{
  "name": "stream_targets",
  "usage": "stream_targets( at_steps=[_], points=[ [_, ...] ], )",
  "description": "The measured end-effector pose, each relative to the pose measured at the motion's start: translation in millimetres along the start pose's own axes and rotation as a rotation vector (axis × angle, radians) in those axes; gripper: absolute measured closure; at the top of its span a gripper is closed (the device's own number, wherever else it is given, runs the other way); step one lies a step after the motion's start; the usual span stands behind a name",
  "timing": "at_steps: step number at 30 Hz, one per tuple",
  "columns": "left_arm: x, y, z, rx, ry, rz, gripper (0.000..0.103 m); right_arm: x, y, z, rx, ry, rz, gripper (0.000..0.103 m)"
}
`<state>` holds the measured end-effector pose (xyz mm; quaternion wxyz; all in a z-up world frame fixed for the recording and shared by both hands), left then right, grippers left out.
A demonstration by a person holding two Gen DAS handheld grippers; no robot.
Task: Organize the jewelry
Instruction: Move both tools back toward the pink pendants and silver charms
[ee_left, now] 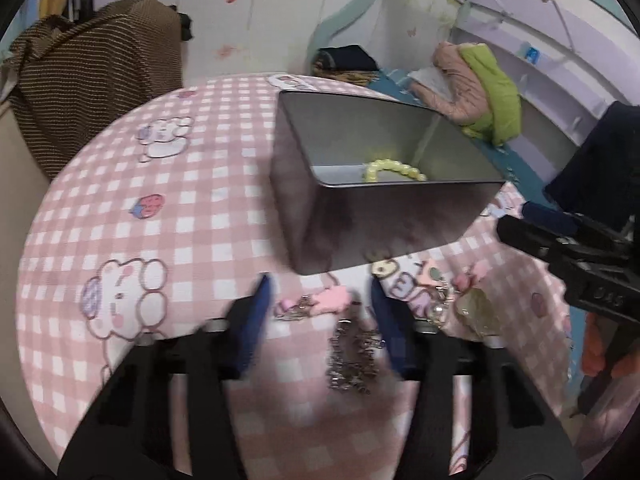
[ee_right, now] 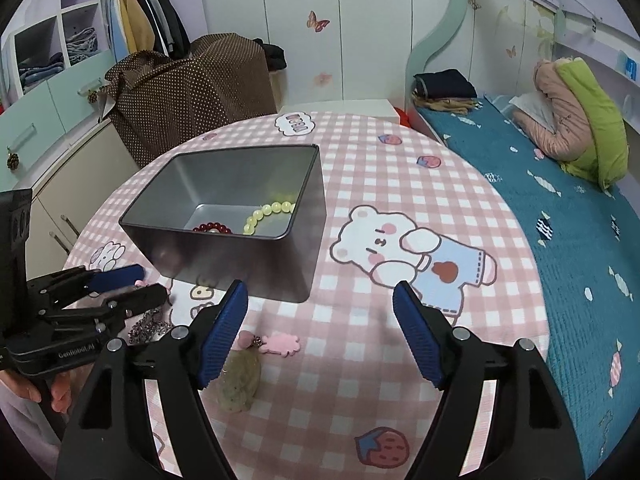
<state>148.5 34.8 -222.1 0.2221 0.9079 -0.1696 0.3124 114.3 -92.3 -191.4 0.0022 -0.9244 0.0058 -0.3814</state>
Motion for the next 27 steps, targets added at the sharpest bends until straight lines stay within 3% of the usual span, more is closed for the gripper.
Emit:
stream_targets(
  at_steps=[1,3,6,18,24,27],
  points=[
    [-0.3,0.4,1.1,0.003,-0.006,0.004,0.066,-0.2,-0.3,0.2,0.001,0.000,-0.002,0.031],
    [-0.5,2.0,2.1,-0.005,-0.012,0.010,0.085,-1.0,0.0,0.3,0.006,-0.001,-0.001,0.031],
    [-1.3,1.7,2.9,-0.006,-0.017,0.000,0.094,-1.8,0.4,1.4,0.008,-0.002,0.001,0.031],
    [-2.3,-20.1,-13.4,-0.043,0.033,-0.117,0.094,-4.9,-11.8,0.2,0.054,-0.006,-0.030,0.032],
    [-2.7,-26.1,-30.5,-0.093,0.078,-0.155,0.095,-5.1,-39.5,2.4,0.107,-0.010,-0.121,0.051],
    [-2.3,-29.5,-37.3,-0.114,0.096,-0.173,0.095,-4.2,-52.6,7.5,0.113,-0.020,-0.162,0.052]
  ],
)
Point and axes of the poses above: each gripper's, at about its wrist camera, not at the fingertips, and z roughly the way its jaws point, y to its right, x to its top, the point moved 2 cm from there along z, roughly the way its jaws point, and after that the axes turned 8 degrees about -x, right-handed, at the moved point
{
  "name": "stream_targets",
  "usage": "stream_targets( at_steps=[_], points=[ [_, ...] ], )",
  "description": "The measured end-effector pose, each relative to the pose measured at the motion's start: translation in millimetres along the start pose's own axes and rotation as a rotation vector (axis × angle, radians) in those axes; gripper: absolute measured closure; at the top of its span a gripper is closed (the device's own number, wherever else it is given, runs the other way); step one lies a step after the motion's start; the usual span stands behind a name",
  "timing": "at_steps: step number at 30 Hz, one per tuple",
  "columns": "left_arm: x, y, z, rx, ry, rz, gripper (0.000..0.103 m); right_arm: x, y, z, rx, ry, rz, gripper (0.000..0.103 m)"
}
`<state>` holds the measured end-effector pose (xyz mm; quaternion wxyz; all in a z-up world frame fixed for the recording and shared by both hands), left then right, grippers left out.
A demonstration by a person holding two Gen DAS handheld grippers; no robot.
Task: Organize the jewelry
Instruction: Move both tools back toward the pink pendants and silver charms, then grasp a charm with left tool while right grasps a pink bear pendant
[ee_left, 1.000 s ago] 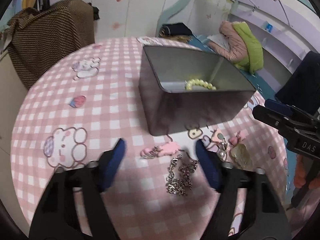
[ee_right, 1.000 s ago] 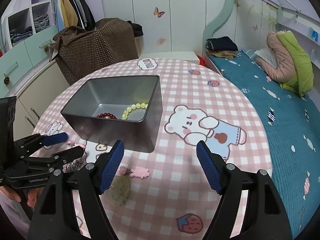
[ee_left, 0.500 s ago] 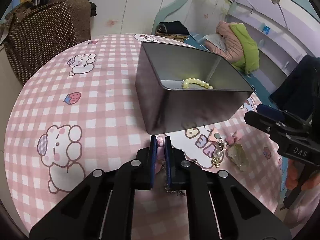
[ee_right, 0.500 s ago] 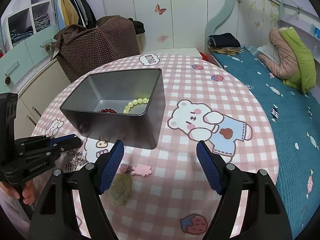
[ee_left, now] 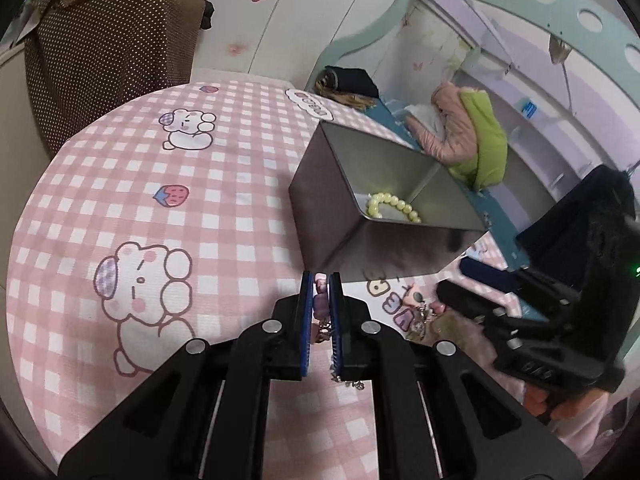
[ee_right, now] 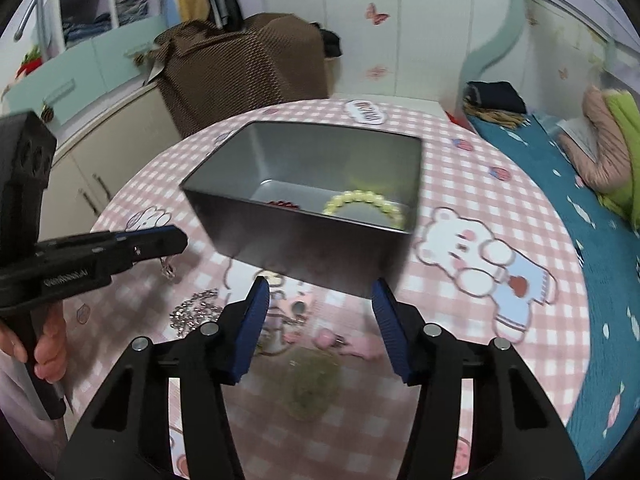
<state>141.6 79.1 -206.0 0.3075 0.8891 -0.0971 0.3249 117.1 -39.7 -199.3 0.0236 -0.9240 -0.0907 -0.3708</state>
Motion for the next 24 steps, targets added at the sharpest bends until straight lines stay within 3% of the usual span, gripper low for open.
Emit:
stream_targets(
  at_steps=[8,12,14,24],
  points=[
    [2.2,-4.8,-21.1,-0.064,0.053,-0.050,0.095,0.8,-14.7,15.8,-0.042,-0.046,-0.052,0.054],
    [3.3,-6.9,-24.8,-0.046,0.062,-0.049,0.095,-7.6,-18.5,24.3,-0.049,-0.075,-0.059,0.067],
    [3.3,-6.8,-25.2,-0.037,0.062,-0.046,0.095,-8.9,-17.0,25.7,-0.055,-0.072,-0.058,0.079],
    [2.4,-3.5,-18.2,-0.010,0.051,-0.010,0.095,-4.9,-2.1,13.9,-0.038,-0.049,0.019,0.081]
  ],
)
Point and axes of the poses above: each gripper's, at about its wrist camera, not at the fingertips, and z roughly the way its jaws point, y to its right, x to its top, the point moved 2 cm from there along z, roughly the way its jaws point, and after that the axes turned 8 degrees about -x, right-handed, at the moved point
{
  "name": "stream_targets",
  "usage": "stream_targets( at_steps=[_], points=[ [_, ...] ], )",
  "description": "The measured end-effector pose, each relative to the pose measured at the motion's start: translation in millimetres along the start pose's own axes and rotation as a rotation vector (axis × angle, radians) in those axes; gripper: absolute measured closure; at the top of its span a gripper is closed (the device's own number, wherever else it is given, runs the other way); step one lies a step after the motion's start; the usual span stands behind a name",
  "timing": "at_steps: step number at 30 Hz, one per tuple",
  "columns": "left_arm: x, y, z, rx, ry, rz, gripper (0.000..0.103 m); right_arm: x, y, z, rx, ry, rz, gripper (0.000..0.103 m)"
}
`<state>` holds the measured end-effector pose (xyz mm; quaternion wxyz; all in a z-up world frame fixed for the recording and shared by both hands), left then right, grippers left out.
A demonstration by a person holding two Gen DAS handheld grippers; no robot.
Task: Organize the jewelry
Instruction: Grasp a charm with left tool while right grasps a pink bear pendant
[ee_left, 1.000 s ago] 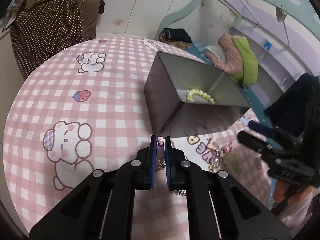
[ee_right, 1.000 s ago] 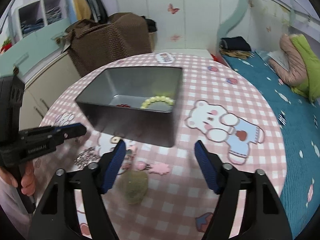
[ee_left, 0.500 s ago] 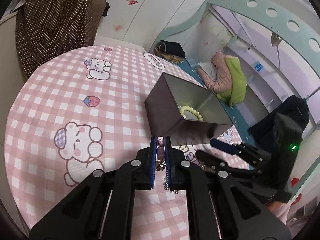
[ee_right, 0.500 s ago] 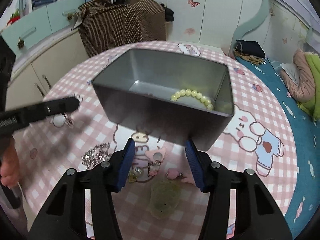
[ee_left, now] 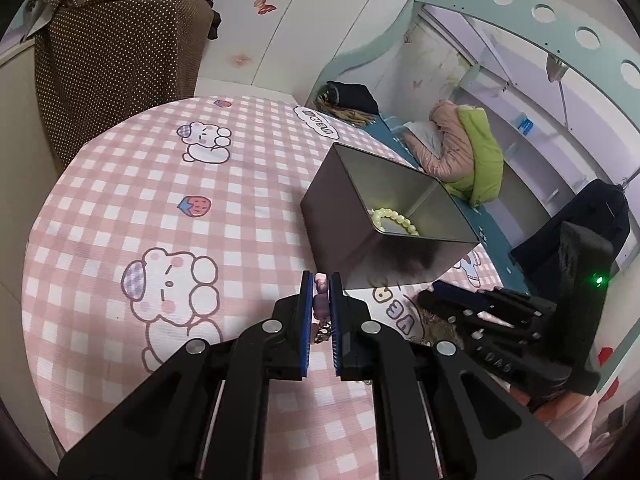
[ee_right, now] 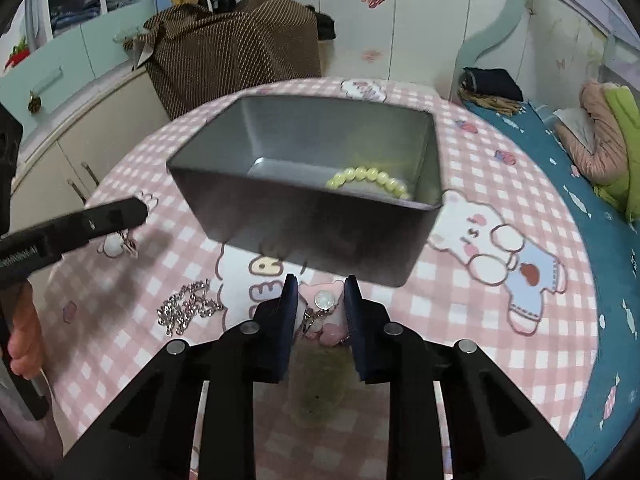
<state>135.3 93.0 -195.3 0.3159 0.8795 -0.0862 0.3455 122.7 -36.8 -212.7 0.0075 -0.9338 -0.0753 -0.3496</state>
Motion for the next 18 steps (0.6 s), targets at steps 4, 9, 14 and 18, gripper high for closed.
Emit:
stream_targets(
  at_steps=[4,9,14,18],
  points=[
    [4.1,4.3,-3.6,-0.003,0.015,0.013,0.095,4.2,15.2,-13.0,0.040,0.028,0.063,0.081],
    [14.5,13.5,-8.2,-0.010,0.036,0.039,0.095,13.9,33.7,-28.5,0.137,0.061,0.149,0.081],
    [27.1,30.6,-11.2,-0.029,0.063,0.081,0.095,26.9,47.2,-43.5,0.171,0.107,0.174,0.081],
    [34.3,41.5,-8.6,-0.045,0.071,0.114,0.095,37.2,49.8,-48.9,0.174,0.130,0.179,0.081]
  ],
)
Point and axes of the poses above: each gripper's, at about its wrist camera, not at the fingertips, and z roughly the way its jaws point, y to its right, x to its top, the point moved 2 cm from there along z, roughly the way its jaws point, and after that the axes turned 8 degrees about -x, right-handed, at the moved point
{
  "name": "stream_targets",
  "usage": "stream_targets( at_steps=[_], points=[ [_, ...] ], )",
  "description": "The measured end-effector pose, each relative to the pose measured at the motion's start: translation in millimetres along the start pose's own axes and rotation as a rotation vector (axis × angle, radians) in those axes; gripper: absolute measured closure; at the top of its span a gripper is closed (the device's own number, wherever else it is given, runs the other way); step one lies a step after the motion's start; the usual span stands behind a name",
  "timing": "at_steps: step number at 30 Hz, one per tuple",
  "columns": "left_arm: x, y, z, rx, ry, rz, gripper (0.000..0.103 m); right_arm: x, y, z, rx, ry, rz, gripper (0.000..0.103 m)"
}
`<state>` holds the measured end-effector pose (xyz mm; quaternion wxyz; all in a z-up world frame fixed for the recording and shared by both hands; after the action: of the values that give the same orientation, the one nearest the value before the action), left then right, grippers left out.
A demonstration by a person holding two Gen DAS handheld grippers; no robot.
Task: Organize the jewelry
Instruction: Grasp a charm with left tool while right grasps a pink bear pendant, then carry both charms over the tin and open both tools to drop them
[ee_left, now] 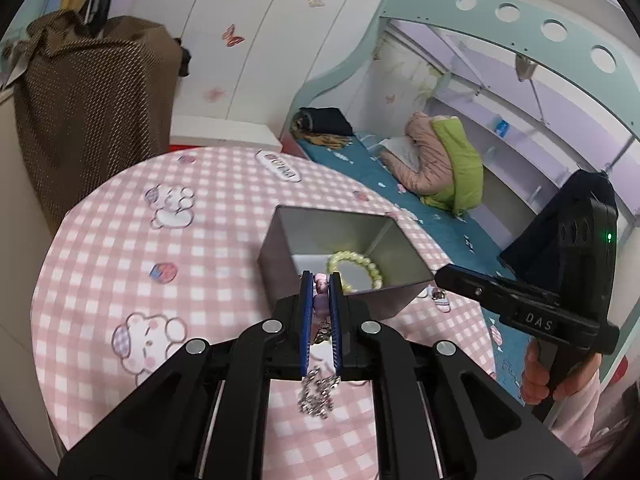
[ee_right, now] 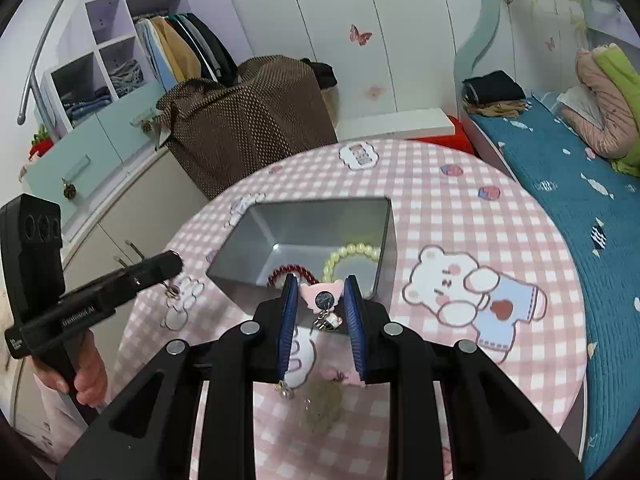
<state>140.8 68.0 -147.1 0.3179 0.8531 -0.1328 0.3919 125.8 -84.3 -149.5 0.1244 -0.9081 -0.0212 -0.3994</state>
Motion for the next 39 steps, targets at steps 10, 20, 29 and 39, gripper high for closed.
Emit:
stream_targets(
  at_steps=[10,20,29,39],
  points=[
    [19.5,20.1,23.1,-0.032,-0.010,0.048,0.095,27.0,3.0,-1.1,-0.008,0.063,-0.015,0.081],
    [26.5,20.8,50.0,-0.032,-0.047,0.068,0.094,32.7,9.3,16.4,-0.005,0.034,-0.009,0.081],
    [25.9,17.8,53.2,0.008,-0.056,0.074,0.073,37.7,8.9,20.5,0.012,0.029,-0.015,0.081],
    [21.6,15.2,44.0,0.046,-0.049,0.074,0.073,38.0,10.2,7.8,-0.003,0.068,-0.010,0.042]
  ],
)
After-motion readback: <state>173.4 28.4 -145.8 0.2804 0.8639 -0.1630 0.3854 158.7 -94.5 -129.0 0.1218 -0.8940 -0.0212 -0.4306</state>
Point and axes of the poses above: each gripper's, at about its wrist camera, not at the fingertips, and z roughly the way its jaws point, y to its right, x to its top, the point moved 2 cm from there along z, roughly the way its jaws point, and after that the axes turned 8 degrees about -x, right-handed, at the moved point
